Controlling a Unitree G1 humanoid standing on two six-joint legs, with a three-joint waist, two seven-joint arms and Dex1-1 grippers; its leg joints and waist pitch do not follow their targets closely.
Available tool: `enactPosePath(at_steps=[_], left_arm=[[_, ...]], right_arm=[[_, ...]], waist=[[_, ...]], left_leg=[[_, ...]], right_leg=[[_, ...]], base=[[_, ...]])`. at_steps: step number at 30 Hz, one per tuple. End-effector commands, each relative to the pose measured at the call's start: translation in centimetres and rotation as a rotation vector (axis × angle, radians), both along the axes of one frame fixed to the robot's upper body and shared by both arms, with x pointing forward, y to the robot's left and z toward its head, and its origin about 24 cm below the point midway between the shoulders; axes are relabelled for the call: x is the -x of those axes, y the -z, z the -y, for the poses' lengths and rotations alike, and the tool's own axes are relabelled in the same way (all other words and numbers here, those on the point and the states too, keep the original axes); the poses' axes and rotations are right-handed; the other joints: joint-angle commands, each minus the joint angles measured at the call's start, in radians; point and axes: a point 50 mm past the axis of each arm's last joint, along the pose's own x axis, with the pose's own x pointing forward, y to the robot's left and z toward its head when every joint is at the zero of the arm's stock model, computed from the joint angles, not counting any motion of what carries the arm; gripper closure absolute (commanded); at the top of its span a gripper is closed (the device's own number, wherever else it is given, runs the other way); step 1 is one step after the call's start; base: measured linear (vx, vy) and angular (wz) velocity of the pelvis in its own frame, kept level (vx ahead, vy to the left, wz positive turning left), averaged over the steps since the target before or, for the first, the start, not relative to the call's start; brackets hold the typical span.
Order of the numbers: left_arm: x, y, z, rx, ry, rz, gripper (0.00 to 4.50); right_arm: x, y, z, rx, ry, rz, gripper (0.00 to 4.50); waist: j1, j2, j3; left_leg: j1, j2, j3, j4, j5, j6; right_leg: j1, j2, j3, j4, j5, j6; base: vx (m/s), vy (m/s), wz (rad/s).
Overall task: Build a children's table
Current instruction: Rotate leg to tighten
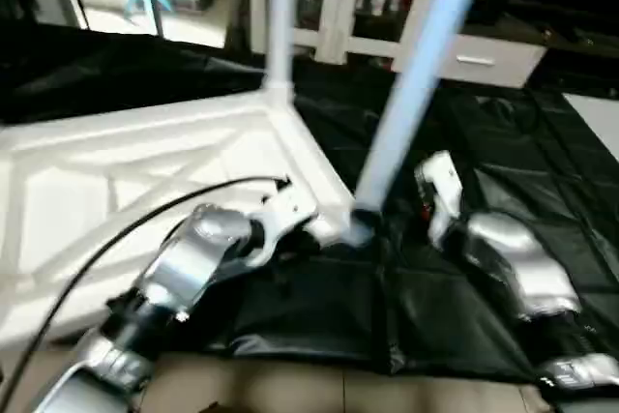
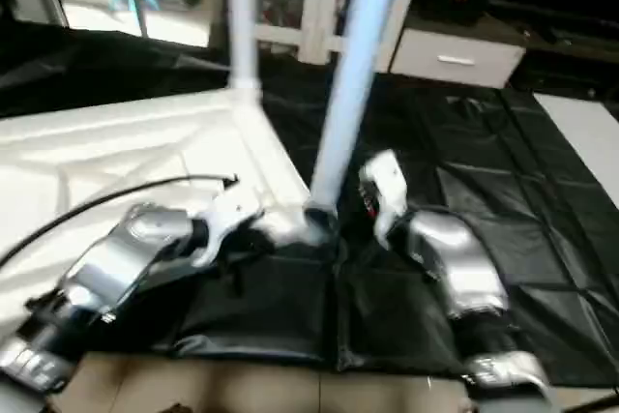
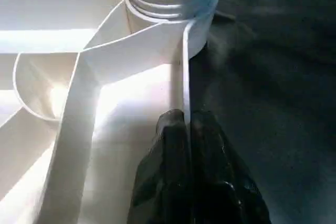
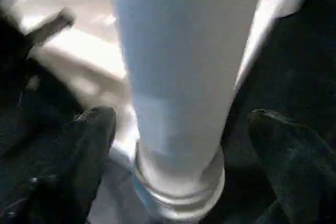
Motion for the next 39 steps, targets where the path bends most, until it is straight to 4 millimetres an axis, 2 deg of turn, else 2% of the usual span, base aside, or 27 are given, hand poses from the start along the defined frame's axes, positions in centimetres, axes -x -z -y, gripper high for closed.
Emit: enactPosePath(at_steps=[1, 6, 11, 12, 16, 17, 18, 20, 22, 23, 39], left_arm=[[1.2, 0.1, 0.6, 0.024, 0.100, -0.041, 4.50], [2.4, -0.5, 0.7, 0.069, 0.205, -0.088, 4.50], [2.8, -0.5, 0.8, 0.068, 0.246, -0.116, 4.50], [2.8, -0.4, 0.7, 0.057, 0.243, -0.110, 4.50], [2.7, -0.4, 0.6, 0.048, 0.245, -0.110, 4.50], [2.8, -0.4, 0.6, 0.046, 0.246, -0.110, 4.50], [2.8, -0.4, 0.5, 0.042, 0.245, -0.110, 4.50], [2.8, -0.3, 0.5, 0.041, 0.244, -0.110, 4.50], [2.8, -0.3, 0.5, 0.039, 0.243, -0.109, 4.50], [2.8, -0.3, 0.5, 0.039, 0.243, -0.109, 4.50], [2.7, -0.2, 0.2, 0.029, 0.233, -0.118, 4.50]], right_arm=[[1.0, -0.2, 0.5, 0.031, -0.122, -0.011, 0.06], [2.3, 0.2, 0.9, 0.077, -0.240, -0.048, 0.06], [2.4, 0.4, 0.7, 0.091, -0.249, -0.025, 0.06], [2.5, 0.4, 0.6, 0.084, -0.257, -0.028, 0.06], [2.6, 0.5, 0.5, 0.083, -0.276, -0.034, 0.06], [2.7, 0.6, 0.5, 0.084, -0.284, -0.037, 0.21], [2.9, 0.7, 0.4, 0.087, -0.297, -0.043, 0.21], [3.0, 0.8, 0.4, 0.091, -0.301, -0.043, 0.21], [3.0, 1.0, 0.4, 0.099, -0.310, -0.045, 0.34], [3.0, 1.0, 0.4, 0.099, -0.310, -0.045, 0.57], [2.9, 1.1, 0.1, 0.084, -0.310, -0.037, 1.67]], waist=[[0.001, 0.001, -0.052], [0.000, 0.003, -0.051], [0.004, 0.004, -0.052], [0.004, 0.004, -0.053], [0.005, 0.003, -0.054], [0.007, 0.009, -0.055], [0.007, 0.006, -0.055], [0.007, 0.006, -0.055], [0.007, 0.005, -0.055], [0.007, 0.004, -0.055], [0.010, 0.002, -0.056]], left_leg=[[0.007, 0.051, -0.012, -0.075, -0.189, 0.034], [0.006, 0.050, -0.014, -0.076, -0.189, 0.033], [0.011, 0.051, -0.012, -0.075, -0.187, 0.027], [0.009, 0.051, -0.013, -0.075, -0.180, 0.025], [0.008, 0.050, -0.012, -0.073, -0.173, 0.030], [0.008, 0.050, -0.013, -0.074, -0.172, 0.028], [0.008, 0.050, -0.013, -0.073, -0.175, 0.027], [0.008, 0.050, -0.013, -0.073, -0.174, 0.028], [0.008, 0.050, -0.013, -0.074, -0.175, 0.028], [0.008, 0.050, -0.013, -0.074, -0.177, 0.027], [0.009, 0.050, -0.013, -0.071, -0.163, 0.029]], right_leg=[[0.051, -0.081, 0.060, -0.069, -0.260, -0.181], [0.049, -0.080, 0.059, -0.071, -0.288, -0.170], [0.044, -0.079, 0.060, -0.071, -0.277, -0.175], [0.048, -0.077, 0.060, -0.067, -0.258, -0.179], [0.050, -0.078, 0.060, -0.065, -0.236, -0.185], [0.051, -0.079, 0.060, -0.064, -0.234, -0.186], [0.051, -0.078, 0.059, -0.065, -0.235, -0.186], [0.051, -0.078, 0.059, -0.064, -0.231, -0.186], [0.051, -0.078, 0.060, -0.065, -0.232, -0.187], [0.051, -0.078, 0.059, -0.065, -0.236, -0.186], [0.052, -0.078, 0.059, -0.062, -0.232, -0.184]], base=[[0.000, 0.000, 0.00], [0.000, 0.000, 0.00], [0.000, 0.000, 0.00], [0.000, 0.000, 0.00], [0.000, 0.000, 0.00], [0.000, 0.000, 0.00], [0.000, 0.000, 0.00], [0.000, 0.000, 0.00], [0.000, 0.000, 0.00], [0.000, 0.000, 0.00], [0.000, 0.000, 0.00]])
